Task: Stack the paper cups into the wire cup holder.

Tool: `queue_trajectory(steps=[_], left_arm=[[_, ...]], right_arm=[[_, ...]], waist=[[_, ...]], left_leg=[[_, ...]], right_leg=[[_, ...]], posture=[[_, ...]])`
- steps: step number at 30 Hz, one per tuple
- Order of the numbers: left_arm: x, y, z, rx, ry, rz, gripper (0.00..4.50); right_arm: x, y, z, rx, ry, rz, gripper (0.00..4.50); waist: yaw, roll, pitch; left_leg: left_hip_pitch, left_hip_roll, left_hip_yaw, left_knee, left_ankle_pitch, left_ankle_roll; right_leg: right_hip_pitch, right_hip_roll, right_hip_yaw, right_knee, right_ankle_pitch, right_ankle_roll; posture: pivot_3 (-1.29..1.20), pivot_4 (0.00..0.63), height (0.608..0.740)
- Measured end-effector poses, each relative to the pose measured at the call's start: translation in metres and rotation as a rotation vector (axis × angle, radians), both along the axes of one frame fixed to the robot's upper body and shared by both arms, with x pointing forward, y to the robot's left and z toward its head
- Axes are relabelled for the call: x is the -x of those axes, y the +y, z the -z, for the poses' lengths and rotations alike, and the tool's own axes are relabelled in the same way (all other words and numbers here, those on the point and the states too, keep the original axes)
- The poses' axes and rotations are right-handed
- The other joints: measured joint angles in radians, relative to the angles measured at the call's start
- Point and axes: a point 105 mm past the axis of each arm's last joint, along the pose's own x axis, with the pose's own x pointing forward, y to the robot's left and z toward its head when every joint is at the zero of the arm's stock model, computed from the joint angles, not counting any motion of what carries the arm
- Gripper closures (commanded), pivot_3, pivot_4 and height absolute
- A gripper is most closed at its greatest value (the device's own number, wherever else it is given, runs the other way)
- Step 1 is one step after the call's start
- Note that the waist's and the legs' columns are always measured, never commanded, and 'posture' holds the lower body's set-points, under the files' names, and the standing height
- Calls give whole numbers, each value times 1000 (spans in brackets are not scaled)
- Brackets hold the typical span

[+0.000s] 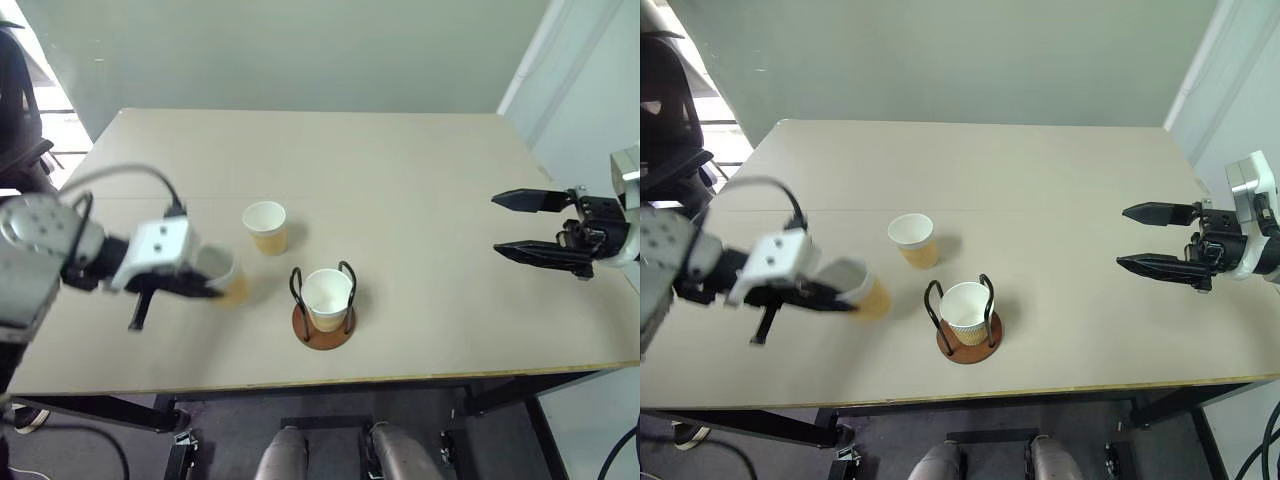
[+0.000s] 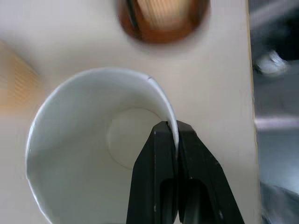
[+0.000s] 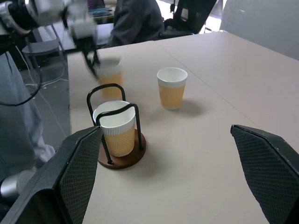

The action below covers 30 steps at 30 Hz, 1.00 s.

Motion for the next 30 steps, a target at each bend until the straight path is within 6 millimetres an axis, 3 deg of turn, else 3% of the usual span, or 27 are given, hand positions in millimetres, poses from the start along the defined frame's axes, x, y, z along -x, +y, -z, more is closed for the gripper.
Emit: queue_trajectory(steps=[1, 3, 6, 9, 11, 16, 24, 30], left_arm=[[-3, -13, -23, 41, -71, 60, 4458], [-3, -24, -49, 60, -154, 119, 4458], [-11, -47, -70, 97, -202, 217, 4458], [-13, -62, -78, 99, -219, 306, 4458], [-14, -70, -79, 113, -201, 353, 4458], [0, -96, -73, 128, -110, 522, 4458], [5, -106, -55, -9, -68, 649, 4458], [0, -108, -46, -49, -50, 686, 4458]], right_arm=[[0, 0, -1, 0, -3, 1, 0], [0, 0, -1, 3, -13, 1, 0], [0, -2, -1, 3, -14, 18, 0], [0, -2, -1, 6, -23, 27, 0], [1, -4, 0, 8, -22, 38, 0], [6, -9, 1, 19, -35, 78, 0], [21, -20, -5, 52, -51, 117, 0], [37, -24, -7, 37, -46, 115, 0]], waist=[[4, 0, 0], [2, 3, -1], [2, 6, 0], [2, 7, 1], [1, 7, 1], [3, 8, 2], [7, 8, 2], [9, 8, 3]], left_leg=[[0, 0, 0, 1, 0, 0], [1, 0, 1, 1, -1, 1], [1, 0, 1, 1, -1, 2], [0, 0, 2, 1, -1, 4], [0, 0, 3, 1, -2, 5], [-2, -1, 3, 3, -3, 7], [-5, -2, 3, 12, -6, 11], [-6, -5, 4, 14, -7, 12]], right_leg=[[1, 0, 0, 0, 0, 1], [3, -1, 1, -5, 2, 3], [6, -1, 1, -11, 5, 8], [6, -1, 3, -14, 6, 11], [6, -1, 3, -14, 9, 21], [6, -2, 3, -15, 9, 24], [8, -2, 3, -16, 4, 28], [9, -3, 8, -16, -1, 23]], posture=[[0, 150, 740], [0, 150, 740], [0, 150, 740], [0, 150, 740], [0, 150, 740], [0, 150, 740], [0, 150, 740], [0, 150, 740]])
